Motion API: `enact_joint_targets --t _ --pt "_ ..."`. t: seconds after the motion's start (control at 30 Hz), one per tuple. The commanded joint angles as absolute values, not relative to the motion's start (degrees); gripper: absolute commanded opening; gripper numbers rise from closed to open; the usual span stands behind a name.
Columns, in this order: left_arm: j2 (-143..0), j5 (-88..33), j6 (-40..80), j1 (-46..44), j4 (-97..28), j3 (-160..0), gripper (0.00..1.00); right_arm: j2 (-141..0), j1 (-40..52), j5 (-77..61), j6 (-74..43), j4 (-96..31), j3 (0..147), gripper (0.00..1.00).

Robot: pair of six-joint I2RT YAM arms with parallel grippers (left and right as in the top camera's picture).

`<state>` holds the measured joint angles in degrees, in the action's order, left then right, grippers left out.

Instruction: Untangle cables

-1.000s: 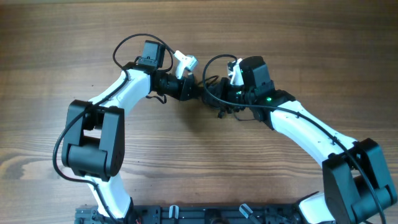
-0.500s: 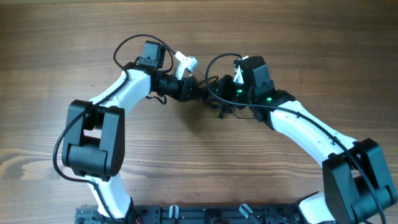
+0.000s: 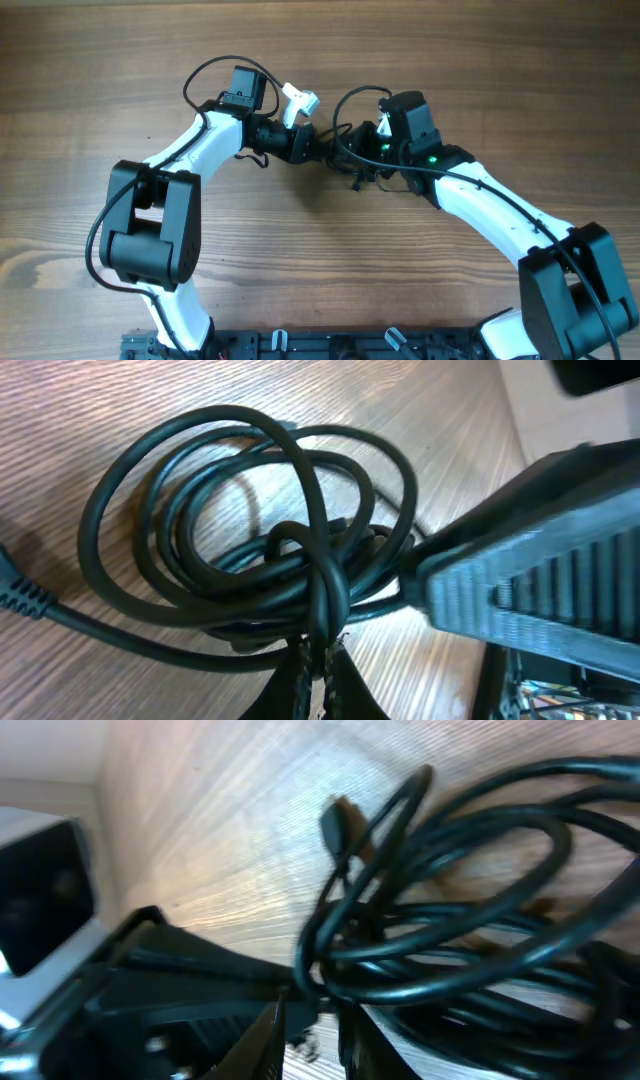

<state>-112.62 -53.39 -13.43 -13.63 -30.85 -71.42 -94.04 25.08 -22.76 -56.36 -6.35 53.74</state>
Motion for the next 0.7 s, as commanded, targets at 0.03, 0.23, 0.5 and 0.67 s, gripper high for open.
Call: enact_joint_targets --t 0.03,0.23,0.5,0.67 --pt "-113.3 -57.9 -15.4 -14.2 -30.9 -71.3 0.08 -94.3 25.3 -19.4 -56.9 -7.3 53.9 0.23" --pt "-113.3 -57.8 -16.6 -16.4 -31.3 -71.3 0.11 -94.3 25.3 -19.4 -57.0 -7.1 53.9 0.24" --pt "-113.3 -57.0 -17.8 -17.0 -31.5 -71.3 0.12 -94.3 25.3 -22.8 -58.7 -5.1 53.9 0.30" --pt "-113.3 -57.0 -17.8 -17.0 -31.6 -71.3 0.12 -94.3 25.3 -22.3 -57.9 -5.6 53.9 0.30"
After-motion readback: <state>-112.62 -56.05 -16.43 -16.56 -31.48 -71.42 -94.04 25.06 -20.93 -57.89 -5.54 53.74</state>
